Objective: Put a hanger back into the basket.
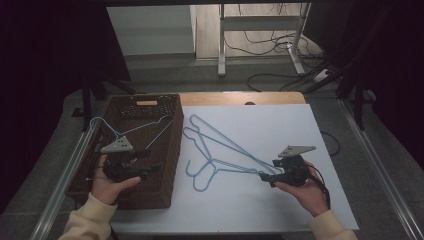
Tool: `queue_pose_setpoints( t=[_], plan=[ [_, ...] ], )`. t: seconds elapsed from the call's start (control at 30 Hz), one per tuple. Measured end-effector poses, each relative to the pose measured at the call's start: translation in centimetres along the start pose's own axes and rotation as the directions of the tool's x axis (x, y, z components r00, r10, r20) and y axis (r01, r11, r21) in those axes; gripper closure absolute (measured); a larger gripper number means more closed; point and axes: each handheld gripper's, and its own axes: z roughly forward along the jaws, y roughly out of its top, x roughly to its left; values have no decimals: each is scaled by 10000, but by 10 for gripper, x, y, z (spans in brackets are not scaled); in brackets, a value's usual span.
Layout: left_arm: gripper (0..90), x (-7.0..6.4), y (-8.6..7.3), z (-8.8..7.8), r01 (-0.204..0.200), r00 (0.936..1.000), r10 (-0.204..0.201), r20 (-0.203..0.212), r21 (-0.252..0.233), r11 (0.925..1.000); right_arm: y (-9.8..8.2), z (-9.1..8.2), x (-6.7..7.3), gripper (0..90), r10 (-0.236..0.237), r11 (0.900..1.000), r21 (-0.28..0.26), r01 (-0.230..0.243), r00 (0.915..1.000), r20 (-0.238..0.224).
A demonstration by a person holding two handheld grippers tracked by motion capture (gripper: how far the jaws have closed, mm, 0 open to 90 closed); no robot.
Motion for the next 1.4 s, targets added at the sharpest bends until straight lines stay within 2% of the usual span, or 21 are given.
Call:
queue_pose_setpoints(
  t=[0.2, 0.3, 0.47, 1.27, 1.4],
  plan=[
    [268, -10, -4, 5, -201, 9996, 199, 175, 124, 9997, 1, 3, 1, 259, -149, 9999, 64, 150, 9999, -77],
    [268, -11, -6, 7, -193, 9996, 190, 197, 162, 9997, 1, 4, 3, 247, -397, 9992, 62, 398, 9991, -169],
    [268, -11, -6, 8, -191, 9995, 187, 237, 144, 9997, 1, 3, 6, 243, -525, 9986, 53, 526, 9984, -200],
    [268, -11, -7, 9, -160, 9995, 155, 267, 182, 9997, -1, 4, 7, 242, -570, 9983, 138, 573, 9982, -204],
    [268, -10, -6, 9, -187, 9996, 182, 219, 184, 9997, 0, 8, 8, 243, -576, 9980, 244, 581, 9981, -201]
  ],
)
